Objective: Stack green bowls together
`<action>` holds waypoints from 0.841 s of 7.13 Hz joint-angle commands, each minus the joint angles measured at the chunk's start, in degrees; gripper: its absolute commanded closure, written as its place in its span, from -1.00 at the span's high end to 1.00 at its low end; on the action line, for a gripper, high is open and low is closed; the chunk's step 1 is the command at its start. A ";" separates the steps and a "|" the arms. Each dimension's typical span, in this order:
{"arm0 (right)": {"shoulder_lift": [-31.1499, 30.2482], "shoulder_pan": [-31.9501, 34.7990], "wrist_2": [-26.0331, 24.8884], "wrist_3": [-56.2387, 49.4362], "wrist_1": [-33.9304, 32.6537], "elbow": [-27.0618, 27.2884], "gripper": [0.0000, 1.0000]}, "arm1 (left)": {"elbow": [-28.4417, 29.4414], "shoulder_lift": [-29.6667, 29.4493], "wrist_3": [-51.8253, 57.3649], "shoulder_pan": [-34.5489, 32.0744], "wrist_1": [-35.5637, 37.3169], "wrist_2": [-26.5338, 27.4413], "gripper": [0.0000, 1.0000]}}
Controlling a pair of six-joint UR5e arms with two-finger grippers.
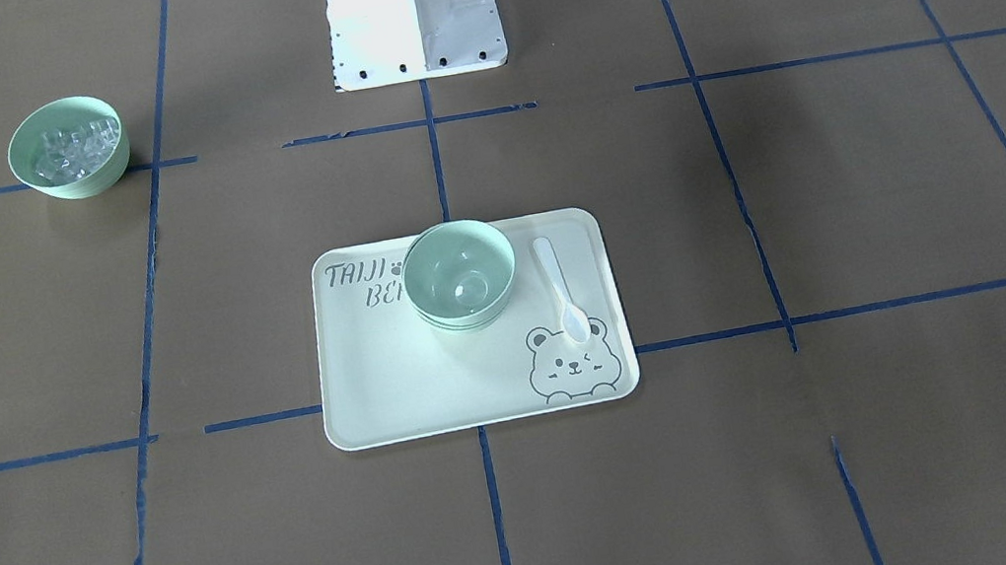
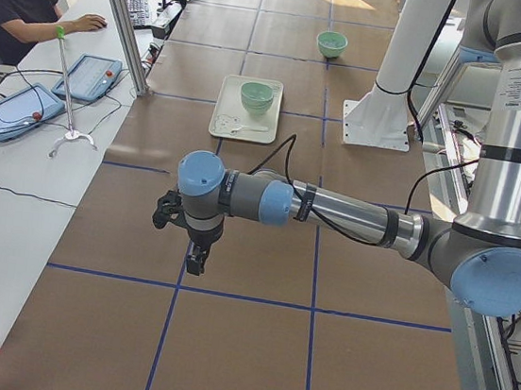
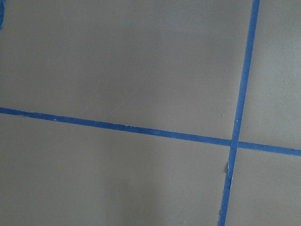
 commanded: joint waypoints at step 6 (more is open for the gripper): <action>0.85 1.23 -0.72 -5.69 0.00 -1.67 1.00 | 0.69 1.35 0.19 0.02 4.25 -0.88 1.00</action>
